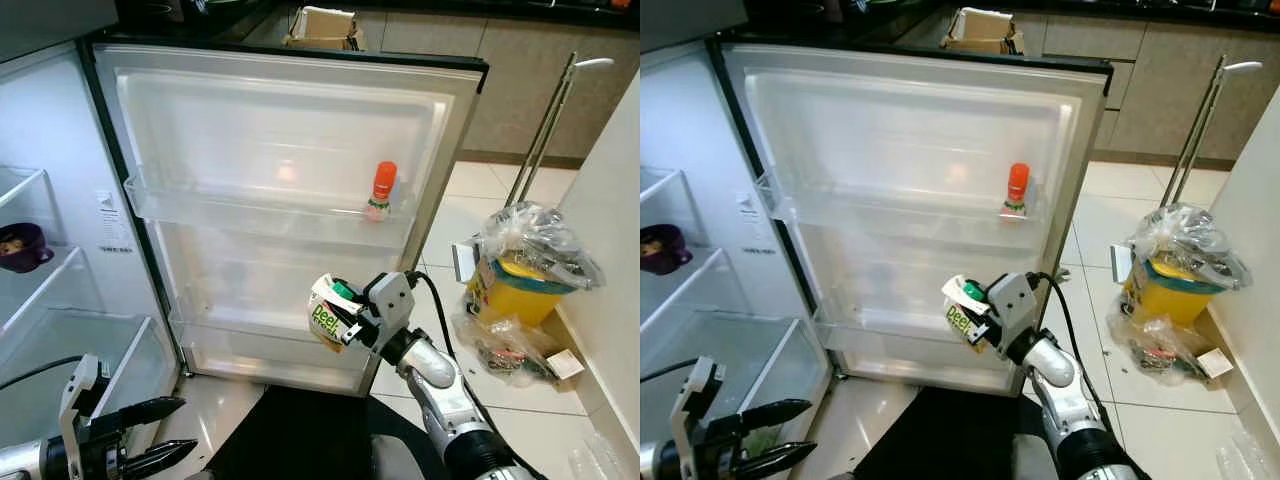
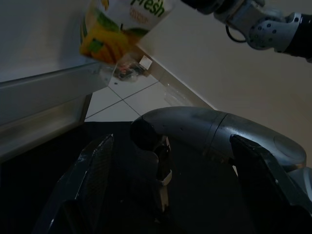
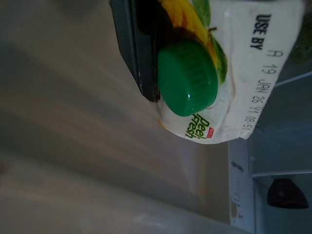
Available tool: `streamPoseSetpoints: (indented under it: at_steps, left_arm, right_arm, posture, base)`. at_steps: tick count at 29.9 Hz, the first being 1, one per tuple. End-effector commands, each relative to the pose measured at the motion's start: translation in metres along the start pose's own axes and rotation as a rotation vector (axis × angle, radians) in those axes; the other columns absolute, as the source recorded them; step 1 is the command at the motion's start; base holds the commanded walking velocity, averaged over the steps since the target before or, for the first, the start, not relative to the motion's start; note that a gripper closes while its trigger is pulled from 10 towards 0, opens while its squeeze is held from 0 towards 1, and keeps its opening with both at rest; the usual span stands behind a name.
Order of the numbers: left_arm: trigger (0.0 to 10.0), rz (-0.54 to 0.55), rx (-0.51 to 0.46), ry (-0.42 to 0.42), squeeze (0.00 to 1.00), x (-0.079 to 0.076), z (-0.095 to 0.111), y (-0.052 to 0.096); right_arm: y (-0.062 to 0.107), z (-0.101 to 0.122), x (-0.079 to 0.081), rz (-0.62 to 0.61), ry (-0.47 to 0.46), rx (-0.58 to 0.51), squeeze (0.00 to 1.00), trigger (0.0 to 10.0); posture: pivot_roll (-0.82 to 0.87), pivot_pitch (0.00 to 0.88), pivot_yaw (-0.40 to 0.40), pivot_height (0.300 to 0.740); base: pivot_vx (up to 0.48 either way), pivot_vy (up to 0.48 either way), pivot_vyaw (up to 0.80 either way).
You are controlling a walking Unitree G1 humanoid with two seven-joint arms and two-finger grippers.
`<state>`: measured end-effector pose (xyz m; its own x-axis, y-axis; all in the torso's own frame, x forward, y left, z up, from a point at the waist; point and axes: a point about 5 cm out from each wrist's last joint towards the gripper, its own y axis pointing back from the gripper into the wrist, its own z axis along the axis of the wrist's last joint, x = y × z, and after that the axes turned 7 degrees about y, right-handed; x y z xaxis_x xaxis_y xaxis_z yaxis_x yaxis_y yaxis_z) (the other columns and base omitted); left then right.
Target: Restocking fridge
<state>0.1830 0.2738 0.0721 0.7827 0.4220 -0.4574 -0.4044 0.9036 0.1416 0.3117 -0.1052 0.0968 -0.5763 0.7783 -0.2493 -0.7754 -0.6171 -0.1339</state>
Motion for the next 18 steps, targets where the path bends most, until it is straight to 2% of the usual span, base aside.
streamPoseSetpoints:
  at_steps: [1,3,10,15,17,18]
  left_arm:
    - [10.0,-0.012,0.004,0.006,0.0,-0.001,0.0,-0.002]
    - [10.0,-0.012,0.003,0.005,0.0,-0.002,0.0,-0.002]
    - [10.0,-0.011,0.003,0.001,0.0,-0.002,0.002,-0.001]
    - [10.0,-0.008,0.004,-0.001,0.0,-0.003,0.003,0.001]
    - [10.0,-0.008,0.004,-0.001,0.0,-0.004,0.003,0.002]
    - [10.0,-0.008,0.004,-0.001,0.0,-0.004,0.003,0.002]
  right_arm:
    - [0.0,0.002,-0.001,-0.02,-0.007,-0.029,0.0,10.0]
    - [0.0,-0.003,0.004,-0.035,-0.021,-0.019,0.0,10.0]
    - [0.001,-0.007,0.005,-0.088,-0.012,-0.024,0.0,10.0]
    - [0.004,-0.009,0.004,-0.075,0.037,-0.021,0.0,10.0]
    - [0.005,-0.009,0.005,-0.024,0.123,-0.013,0.0,10.0]
    - [0.005,-0.009,0.005,-0.024,0.123,-0.013,0.0,10.0]
  posture:
    - [-0.02,0.03,-0.046,0.551]
    - [-0.01,0.034,-0.04,0.551]
    - [0.0,0.039,-0.036,0.551]
    - [0.0,0.045,-0.035,0.551]
    - [0.0,0.053,-0.034,0.551]
    - [0.0,0.053,-0.034,0.551]
  base:
    - [0.0,0.0,0.0]
    - [0.0,0.0,0.0]
    - [0.0,0.0,0.0]
    - [0.0,0.0,0.0]
    - [0.0,0.0,0.0]
    - [0.0,0.0,0.0]
